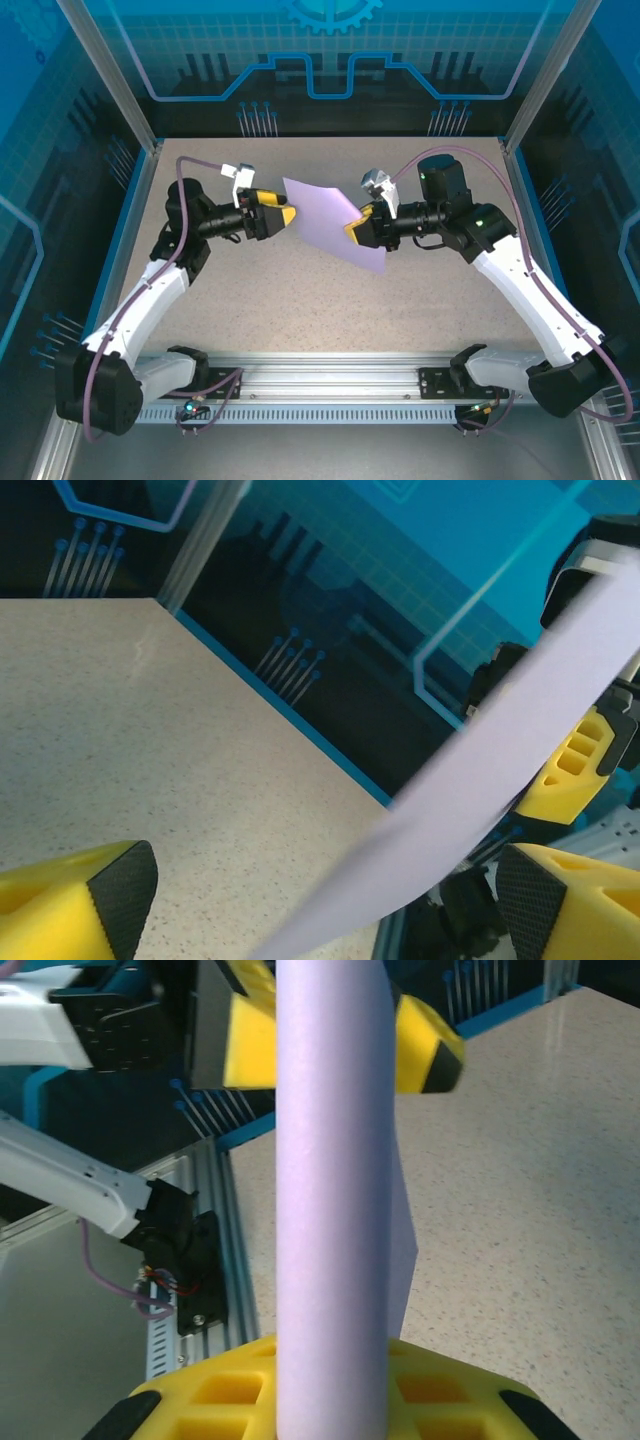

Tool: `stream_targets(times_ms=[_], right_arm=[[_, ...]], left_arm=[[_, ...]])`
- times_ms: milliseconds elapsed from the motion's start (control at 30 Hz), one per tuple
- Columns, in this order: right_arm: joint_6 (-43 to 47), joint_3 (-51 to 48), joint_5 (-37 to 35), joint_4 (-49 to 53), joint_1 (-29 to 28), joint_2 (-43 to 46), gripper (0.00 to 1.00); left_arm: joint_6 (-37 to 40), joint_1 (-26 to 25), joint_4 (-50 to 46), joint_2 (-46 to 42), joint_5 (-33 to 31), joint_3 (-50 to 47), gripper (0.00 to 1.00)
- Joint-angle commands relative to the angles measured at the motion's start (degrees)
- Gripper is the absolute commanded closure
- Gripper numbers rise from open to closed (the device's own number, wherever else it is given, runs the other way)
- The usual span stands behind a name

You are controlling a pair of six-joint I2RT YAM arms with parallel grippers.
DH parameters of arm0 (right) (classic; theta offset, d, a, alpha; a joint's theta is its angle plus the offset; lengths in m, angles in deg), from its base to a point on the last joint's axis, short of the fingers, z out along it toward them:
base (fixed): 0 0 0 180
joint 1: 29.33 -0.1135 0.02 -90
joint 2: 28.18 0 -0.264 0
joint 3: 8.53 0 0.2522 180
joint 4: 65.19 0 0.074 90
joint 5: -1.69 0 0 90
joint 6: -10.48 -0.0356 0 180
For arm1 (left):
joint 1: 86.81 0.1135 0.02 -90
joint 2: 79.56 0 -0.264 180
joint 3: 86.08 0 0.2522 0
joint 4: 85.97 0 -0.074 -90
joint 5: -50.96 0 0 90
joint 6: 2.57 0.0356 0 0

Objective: Fold a paper plane with a square sheet of paper (fold left side to right side)
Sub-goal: Place a square sheet of paper at the center of the table.

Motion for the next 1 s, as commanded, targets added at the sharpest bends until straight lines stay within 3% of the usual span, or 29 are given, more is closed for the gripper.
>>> stream_targets(times_ms=[0, 67, 133, 300, 367, 500, 733, 967], right_arm=[[1.14, 1.84, 5.44, 1.66, 0.35, -1.05, 0.79], [0.79, 1.93, 4.43, 1.28, 0.30, -1.27, 0.79], [0.39, 1.62, 1.47, 0.96, 0.39, -1.12, 0.79], [-2.43, -0.24, -4.75, -0.91, 1.04, -0.66, 0.78], [-3.70, -1.33, -6.66, -2.00, 1.42, -0.24, 0.77], [-5.32, -3.54, -13.25, -1.93, 2.13, 0.94, 0.70], [-9.87, -8.57, -26.77, 0.08, 4.10, 2.71, 0.35], [-15.93, -16.65, -32.37, -1.72, 4.96, 4.17, 0.13]], left_arm=[[3.65, -1.87, -0.24, 0.79, 4.82, 2.48, 0.11], [4.33, -2.46, -0.81, 0.79, 5.10, 2.70, 0.17], [4.39, -2.47, -0.98, 0.46, 5.02, 2.53, 0.29], [4.38, -2.50, -1.75, 0.02, 4.08, 2.68, 0.81], [4.55, -2.52, -2.43, 0.06, 3.33, 2.54, 0.93], [4.27, -3.05, -4.35, 0.15, 0.41, 1.79, 0.96], [1.20, -3.93, -10.81, 3.53, -5.11, 0.27, 0.97], [0.07, -5.43, -14.97, 8.76, -7.37, -2.98, 0.97]])
